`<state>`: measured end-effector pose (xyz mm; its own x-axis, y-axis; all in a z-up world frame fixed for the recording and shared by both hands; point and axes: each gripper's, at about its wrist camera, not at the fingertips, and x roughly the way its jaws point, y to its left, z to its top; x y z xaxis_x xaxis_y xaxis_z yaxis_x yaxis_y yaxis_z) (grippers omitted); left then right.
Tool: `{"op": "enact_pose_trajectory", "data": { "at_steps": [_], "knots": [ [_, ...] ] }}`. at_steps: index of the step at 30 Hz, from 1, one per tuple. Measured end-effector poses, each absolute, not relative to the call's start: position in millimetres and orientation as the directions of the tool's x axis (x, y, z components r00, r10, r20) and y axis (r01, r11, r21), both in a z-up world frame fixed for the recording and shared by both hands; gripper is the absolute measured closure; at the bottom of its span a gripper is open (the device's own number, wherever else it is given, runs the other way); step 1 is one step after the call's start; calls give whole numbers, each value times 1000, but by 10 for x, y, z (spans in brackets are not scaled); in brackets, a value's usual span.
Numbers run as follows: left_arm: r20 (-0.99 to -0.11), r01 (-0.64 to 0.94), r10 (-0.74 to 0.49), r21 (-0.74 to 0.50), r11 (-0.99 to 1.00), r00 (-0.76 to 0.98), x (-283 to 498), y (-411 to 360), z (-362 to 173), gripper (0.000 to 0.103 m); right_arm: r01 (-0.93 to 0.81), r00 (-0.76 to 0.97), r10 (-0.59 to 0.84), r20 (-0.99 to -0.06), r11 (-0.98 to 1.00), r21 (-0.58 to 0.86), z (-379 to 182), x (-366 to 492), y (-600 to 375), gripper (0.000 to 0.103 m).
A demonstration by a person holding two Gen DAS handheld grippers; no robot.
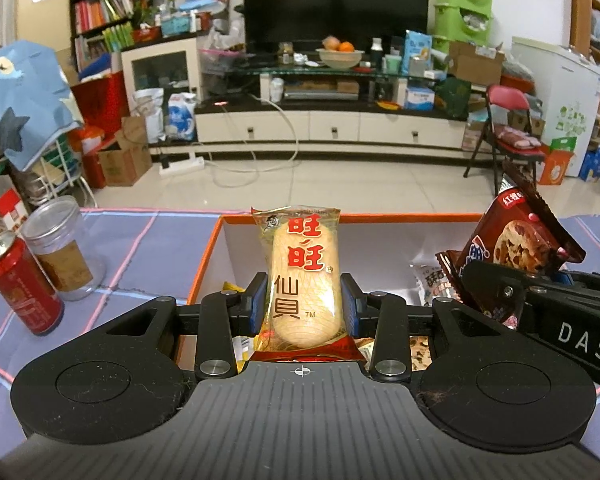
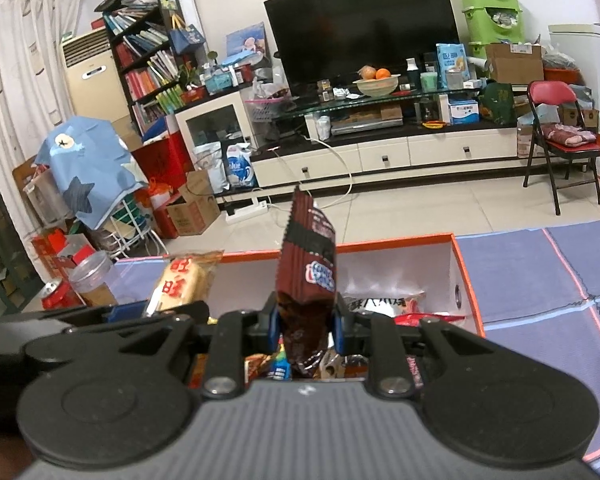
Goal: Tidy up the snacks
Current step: 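Open both tools to drop the snacks into the box and pull back, then grasp the round biscuit with the left tool while the right grasps the chocolate-chip cookie pack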
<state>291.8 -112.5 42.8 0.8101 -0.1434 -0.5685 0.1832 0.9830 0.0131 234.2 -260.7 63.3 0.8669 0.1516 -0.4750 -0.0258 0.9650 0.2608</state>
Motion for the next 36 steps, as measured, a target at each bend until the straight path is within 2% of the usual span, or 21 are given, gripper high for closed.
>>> {"op": "enact_pose_trajectory", "data": {
  "at_steps": [8, 9, 10, 11, 12, 13, 21, 24, 26, 31, 36],
  "knots": [
    [-561, 170, -132, 15, 985, 817, 2918, -1104, 463, 92, -36, 865, 159, -476, 966, 257, 645, 2348, -2557, 77],
    [-559, 168, -130, 18, 986, 819, 2915, -1112, 464, 87, -37, 866, 158, -474, 966, 254, 653, 2345, -2552, 74],
    [-554, 167, -127, 22, 986, 823, 2918, -1108, 460, 67, -34, 870, 152, -469, 968, 250, 661, 2338, -2548, 56],
    [-548, 157, -114, 32, 987, 829, 2910, -1112, 463, 57, -37, 869, 153, -471, 968, 246, 667, 2335, -2540, 45],
    [-540, 146, -103, 39, 988, 835, 2904, -1103, 470, 44, -37, 871, 149, -469, 970, 241, 678, 2328, -2538, 45],
    [-534, 143, -102, 36, 989, 839, 2898, -1085, 489, 41, -30, 879, 139, -456, 971, 239, 694, 2308, -2546, 44],
    [-443, 154, -138, 0, 988, 886, 2680, -715, 922, 36, -60, 916, 138, -377, 976, 211, 898, 2049, -2607, 38],
    [-407, 144, -143, -30, 989, 902, 2499, -383, 1079, 32, -93, 926, 150, -347, 980, 177, 1007, 1804, -2675, 33],
    [-400, 133, -139, -45, 990, 906, 2371, -167, 1109, 31, -97, 929, 139, -343, 986, 136, 1069, 1607, -2730, 25],
    [-452, 99, -100, -26, 995, 886, 2014, 309, 874, 31, -70, 904, 97, -417, 994, 79, 932, 1016, -2913, 25],
    [-536, 76, -66, -3, 997, 842, 1726, 653, 442, 31, -24, 821, 67, -567, 996, 83, 427, 542, -2919, 25]
  ]
}}
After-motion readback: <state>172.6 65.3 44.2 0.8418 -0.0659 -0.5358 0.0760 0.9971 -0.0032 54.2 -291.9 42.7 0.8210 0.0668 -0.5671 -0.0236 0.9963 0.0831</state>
